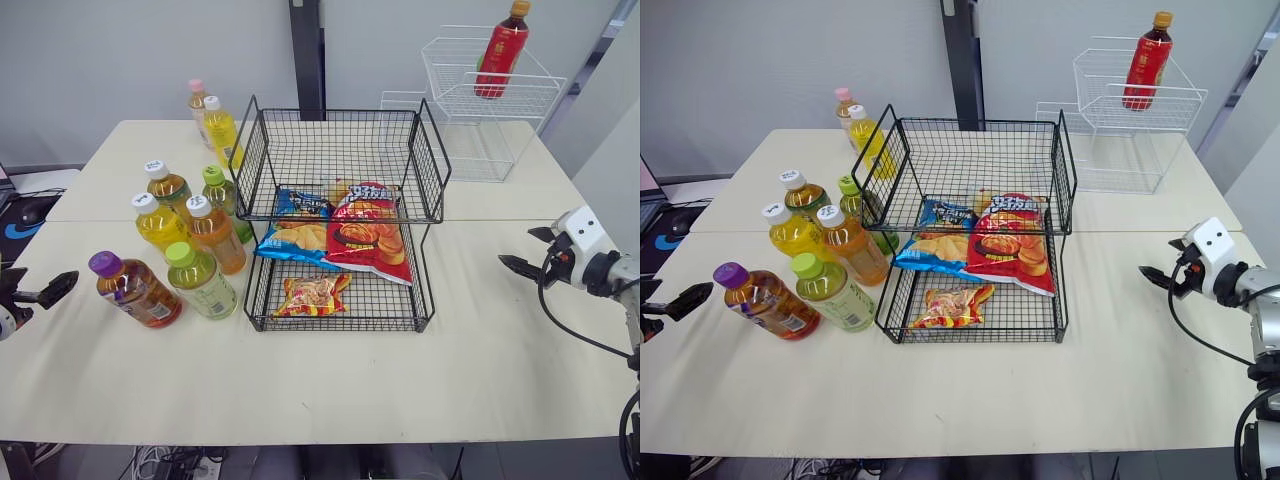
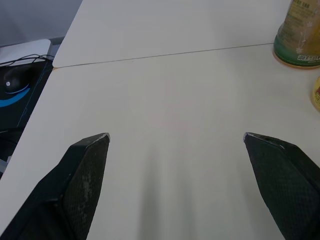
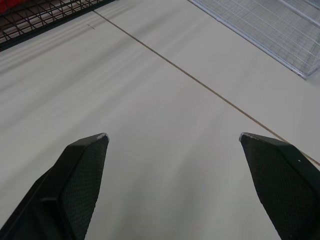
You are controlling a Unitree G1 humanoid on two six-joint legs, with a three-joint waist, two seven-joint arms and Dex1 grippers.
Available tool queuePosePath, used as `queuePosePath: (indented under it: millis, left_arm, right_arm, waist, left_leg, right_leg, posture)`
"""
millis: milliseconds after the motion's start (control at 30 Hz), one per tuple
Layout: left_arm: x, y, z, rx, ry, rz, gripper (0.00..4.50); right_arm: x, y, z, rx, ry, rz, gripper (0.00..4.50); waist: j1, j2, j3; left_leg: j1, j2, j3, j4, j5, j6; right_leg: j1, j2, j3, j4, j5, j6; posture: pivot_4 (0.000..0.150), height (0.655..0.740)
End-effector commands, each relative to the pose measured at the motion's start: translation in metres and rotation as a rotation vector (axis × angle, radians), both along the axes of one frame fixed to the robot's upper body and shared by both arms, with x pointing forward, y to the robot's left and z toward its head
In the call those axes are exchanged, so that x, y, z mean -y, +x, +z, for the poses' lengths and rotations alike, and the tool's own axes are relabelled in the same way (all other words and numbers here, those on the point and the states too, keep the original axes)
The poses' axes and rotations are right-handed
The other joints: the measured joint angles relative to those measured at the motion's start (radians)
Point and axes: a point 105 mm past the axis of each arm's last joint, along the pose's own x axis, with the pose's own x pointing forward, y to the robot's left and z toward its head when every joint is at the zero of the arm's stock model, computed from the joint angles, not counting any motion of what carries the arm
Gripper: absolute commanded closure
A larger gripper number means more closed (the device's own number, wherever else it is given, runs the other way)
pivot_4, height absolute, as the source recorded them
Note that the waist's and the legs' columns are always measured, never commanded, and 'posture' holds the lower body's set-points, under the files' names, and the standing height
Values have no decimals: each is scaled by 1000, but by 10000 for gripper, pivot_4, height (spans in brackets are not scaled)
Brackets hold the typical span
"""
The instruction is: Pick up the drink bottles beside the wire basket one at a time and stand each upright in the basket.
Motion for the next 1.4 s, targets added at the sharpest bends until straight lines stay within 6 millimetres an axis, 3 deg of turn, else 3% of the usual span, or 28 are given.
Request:
queuePosePath:
  millis: [33,133,233,467,533,633,733,800,1000,1100,1233,1400]
  left_arm:
    - [-1,3,9,37,34,8,407]
    - [0,7,-1,68,12,50,407]
    - [1,8,-5,66,51,54,407]
    - [-1,6,-15,60,68,101,407]
    - [-1,6,-17,51,77,104,407]
    - [-3,7,-18,77,48,147,407]
    - [-1,9,-23,76,50,150,407]
    - [0,9,-23,74,49,144,407]
    - [3,10,-25,78,8,124,407]
    - [4,10,-24,81,7,110,407]
    - [2,3,-24,95,-2,117,407]
    - [1,-11,-28,97,-17,118,407]
  right_arm:
    - [17,-2,22,76,1,-63,0]
    - [33,-3,22,97,17,-150,0]
    - [31,-1,27,106,79,-165,0]
    - [59,8,58,297,257,-390,0]
    - [58,13,70,346,315,-425,0]
    - [62,20,114,566,388,-524,0]
    - [23,21,160,653,525,-313,0]
    - [-21,15,189,702,564,-73,0]
    - [-128,-12,217,614,619,442,0]
    - [-158,-31,219,539,631,602,0]
    - [-209,-81,200,278,625,948,0]
    - [-229,-113,163,119,550,1144,0]
  waist:
    - [0,0,0]
    - [3,0,0]
    - [3,-1,0]
    - [-2,-5,2]
    - [-3,-5,2]
    - [-5,-5,2]
    - [-5,-4,3]
    - [-4,-4,3]
    - [-1,-5,2]
    - [1,-6,2]
    - [4,-7,1]
    - [3,-13,-3]
  left_leg:
    - [0,0,0,0,0,0]
    - [1,-1,1,0,0,0]
    - [2,-1,1,1,0,0]
    - [5,0,3,1,0,-1]
    - [6,0,3,1,1,-1]
    - [6,0,4,1,2,-3]
    - [7,0,5,1,3,-4]
    - [7,1,5,0,3,-4]
    - [6,1,5,0,1,-1]
    - [5,1,4,1,1,-1]
    - [0,1,2,1,1,-1]
    - [-3,1,0,1,1,-1]
  right_leg:
    - [0,0,0,0,0,0]
    - [0,0,1,2,0,0]
    - [0,0,2,4,0,-1]
    - [0,0,4,9,-1,-2]
    - [0,0,4,9,-2,-2]
    - [-1,0,5,10,-2,-2]
    - [-1,0,6,11,-2,-2]
    - [-1,0,6,11,-2,-3]
    - [-1,0,5,11,-2,-3]
    - [-1,0,5,11,0,-5]
    - [-5,0,3,11,1,-9]
    - [-8,0,1,11,0,-10]
  posture:
    - [1500,7400]
    - [1500,7400]
    - [1500,7400]
    - [1500,7400]
    - [1500,7400]
    - [1500,7400]
    - [1500,7400]
    - [1500,7400]
    - [1500,7400]
    - [1500,7400]
    - [1500,7400]
    - [1500,7400]
